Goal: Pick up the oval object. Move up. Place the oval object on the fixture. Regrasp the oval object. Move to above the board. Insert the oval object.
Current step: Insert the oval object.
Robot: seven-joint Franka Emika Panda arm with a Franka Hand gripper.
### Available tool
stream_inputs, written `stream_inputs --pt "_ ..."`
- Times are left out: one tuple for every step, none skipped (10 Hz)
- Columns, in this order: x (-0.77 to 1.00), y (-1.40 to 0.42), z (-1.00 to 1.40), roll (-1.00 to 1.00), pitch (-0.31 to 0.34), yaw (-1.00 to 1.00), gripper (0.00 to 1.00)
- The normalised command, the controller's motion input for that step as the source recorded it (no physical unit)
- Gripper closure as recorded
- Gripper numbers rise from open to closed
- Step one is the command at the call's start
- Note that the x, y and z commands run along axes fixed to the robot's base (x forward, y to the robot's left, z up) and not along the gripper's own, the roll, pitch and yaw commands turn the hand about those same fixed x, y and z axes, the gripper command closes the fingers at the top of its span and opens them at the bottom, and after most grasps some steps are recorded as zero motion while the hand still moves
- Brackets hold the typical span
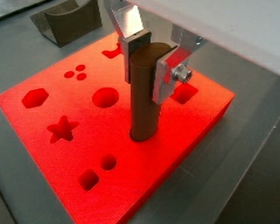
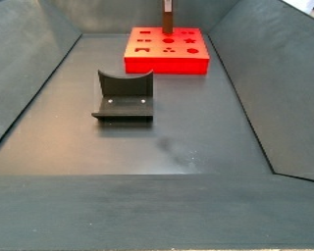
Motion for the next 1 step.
stream_inputs --pt "0.0 0.0 0.0 0.0 0.0 0.0 1.0"
